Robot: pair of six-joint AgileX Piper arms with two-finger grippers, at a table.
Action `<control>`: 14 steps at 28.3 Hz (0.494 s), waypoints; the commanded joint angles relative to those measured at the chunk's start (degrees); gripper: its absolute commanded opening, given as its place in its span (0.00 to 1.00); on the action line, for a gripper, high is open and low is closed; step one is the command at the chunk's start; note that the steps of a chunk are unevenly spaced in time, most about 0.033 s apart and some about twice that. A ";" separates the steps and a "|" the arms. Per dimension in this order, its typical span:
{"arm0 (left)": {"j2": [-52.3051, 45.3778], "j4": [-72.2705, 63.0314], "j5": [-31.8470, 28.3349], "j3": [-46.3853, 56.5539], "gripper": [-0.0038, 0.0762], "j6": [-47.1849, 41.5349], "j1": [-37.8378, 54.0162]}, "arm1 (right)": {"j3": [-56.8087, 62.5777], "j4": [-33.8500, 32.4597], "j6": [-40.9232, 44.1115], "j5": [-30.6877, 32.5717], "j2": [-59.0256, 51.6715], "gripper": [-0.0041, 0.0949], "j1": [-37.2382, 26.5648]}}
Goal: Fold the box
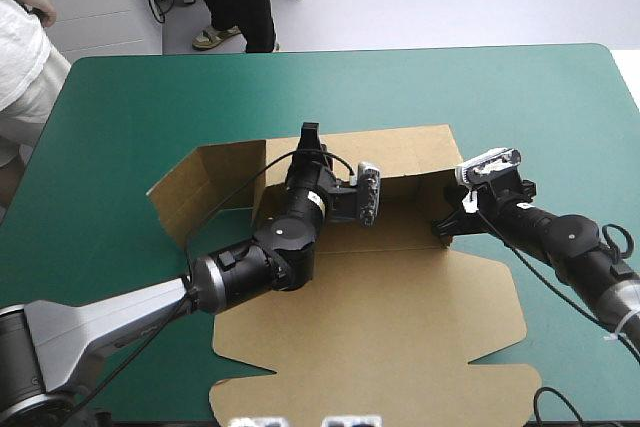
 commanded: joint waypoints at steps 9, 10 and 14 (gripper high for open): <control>-6.41 -2.96 -2.41 -1.46 0.45 -1.05 -4.22 | -1.66 -4.01 7.10 -3.87 -1.20 0.03 0.32; -7.05 -2.96 -2.53 -1.46 0.45 -1.05 -4.71 | -1.66 -4.01 7.10 -3.87 -1.20 0.03 0.32; -10.25 -1.95 -2.41 -1.46 0.45 -1.05 -8.14 | -1.66 -4.01 7.10 -4.12 -1.20 0.03 0.32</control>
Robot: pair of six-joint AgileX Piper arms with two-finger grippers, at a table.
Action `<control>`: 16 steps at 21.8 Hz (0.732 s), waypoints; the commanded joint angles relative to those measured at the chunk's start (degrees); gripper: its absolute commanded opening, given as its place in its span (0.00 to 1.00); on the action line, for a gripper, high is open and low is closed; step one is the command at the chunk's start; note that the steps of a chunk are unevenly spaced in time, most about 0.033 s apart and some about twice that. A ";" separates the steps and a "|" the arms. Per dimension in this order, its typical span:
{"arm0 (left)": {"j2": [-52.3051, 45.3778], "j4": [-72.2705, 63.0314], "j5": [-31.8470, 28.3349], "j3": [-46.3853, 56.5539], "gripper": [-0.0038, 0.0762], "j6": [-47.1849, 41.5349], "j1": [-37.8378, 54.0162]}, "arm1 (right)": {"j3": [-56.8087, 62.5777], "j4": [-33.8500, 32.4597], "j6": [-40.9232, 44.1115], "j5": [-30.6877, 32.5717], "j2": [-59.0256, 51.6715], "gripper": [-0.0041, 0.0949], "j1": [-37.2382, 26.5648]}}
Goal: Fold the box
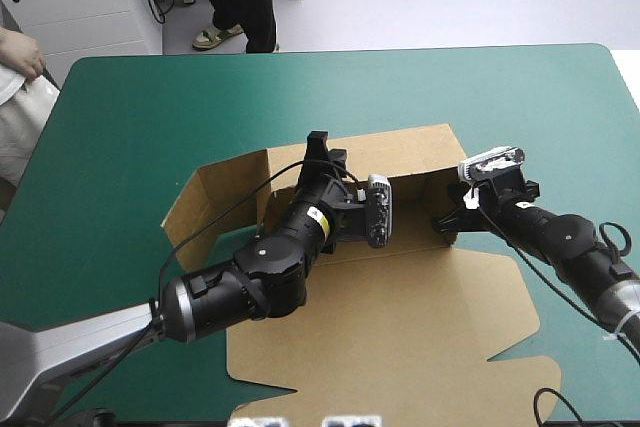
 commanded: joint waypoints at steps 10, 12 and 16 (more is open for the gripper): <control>-8.77 3.55 1.28 -1.46 0.07 0.57 -6.30 | -1.50 0.47 1.01 -3.56 -1.24 0.03 0.00; -8.77 1.09 3.54 -1.98 0.07 0.57 -4.60 | -1.50 0.47 1.84 -5.52 -1.24 0.03 0.00; -9.45 -6.11 3.54 -5.46 0.07 0.32 1.82 | -1.50 0.36 2.01 -6.33 -1.24 0.03 0.00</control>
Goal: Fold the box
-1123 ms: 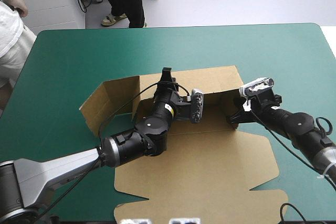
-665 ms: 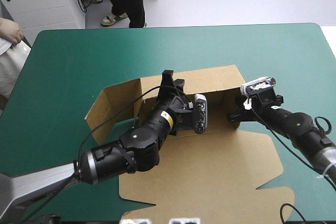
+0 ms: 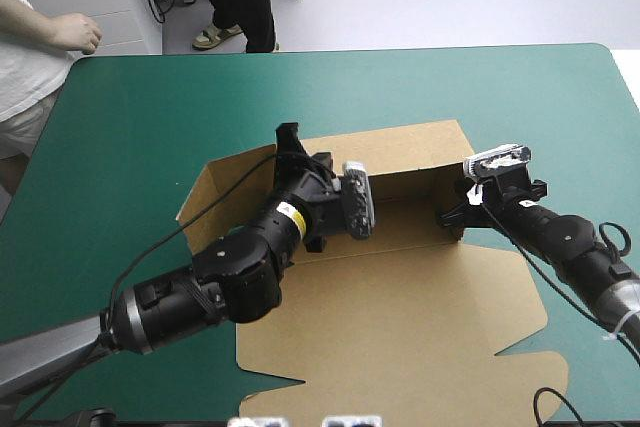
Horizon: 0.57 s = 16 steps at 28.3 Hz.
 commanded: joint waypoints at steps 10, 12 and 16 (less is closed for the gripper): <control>-6.70 -10.83 3.09 -10.93 0.07 0.10 5.02 | -1.61 -1.30 2.41 -2.09 -1.30 0.03 -0.13; -7.61 -15.08 6.98 -12.21 0.07 1.52 5.02 | -1.61 -2.06 2.41 -1.58 -1.30 0.03 -0.13; -9.64 -20.62 14.04 -13.52 0.07 2.34 6.09 | -1.61 -3.83 2.41 -0.61 -1.30 0.03 -0.13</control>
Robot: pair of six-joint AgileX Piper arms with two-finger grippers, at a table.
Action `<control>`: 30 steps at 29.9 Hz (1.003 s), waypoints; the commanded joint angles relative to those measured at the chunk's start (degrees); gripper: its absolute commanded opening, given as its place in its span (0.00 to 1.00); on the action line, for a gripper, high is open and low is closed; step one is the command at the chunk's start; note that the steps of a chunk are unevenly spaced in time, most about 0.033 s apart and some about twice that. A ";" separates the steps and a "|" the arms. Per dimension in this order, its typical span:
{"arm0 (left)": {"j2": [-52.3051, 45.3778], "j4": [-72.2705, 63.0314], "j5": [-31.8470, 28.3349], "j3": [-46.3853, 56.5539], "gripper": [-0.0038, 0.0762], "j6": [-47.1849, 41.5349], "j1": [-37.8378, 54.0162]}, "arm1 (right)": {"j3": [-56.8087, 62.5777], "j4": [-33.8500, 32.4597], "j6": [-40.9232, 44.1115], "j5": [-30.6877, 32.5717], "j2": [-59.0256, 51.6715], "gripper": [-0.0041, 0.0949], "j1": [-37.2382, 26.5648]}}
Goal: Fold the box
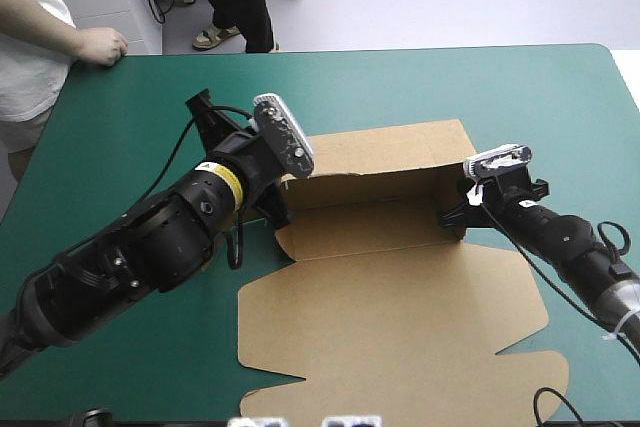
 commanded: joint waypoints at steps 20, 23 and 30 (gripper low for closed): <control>-13.94 -29.74 6.03 2.87 0.07 7.75 36.88 | -1.60 -0.56 0.26 3.74 -1.40 0.03 -0.13; -13.94 -30.50 2.82 6.53 0.07 7.75 40.80 | -1.60 -0.80 0.26 5.14 -1.67 0.03 -0.13; -13.94 -39.81 -0.18 12.86 0.07 12.55 49.55 | -1.60 -8.66 6.68 7.01 -5.39 0.03 -0.13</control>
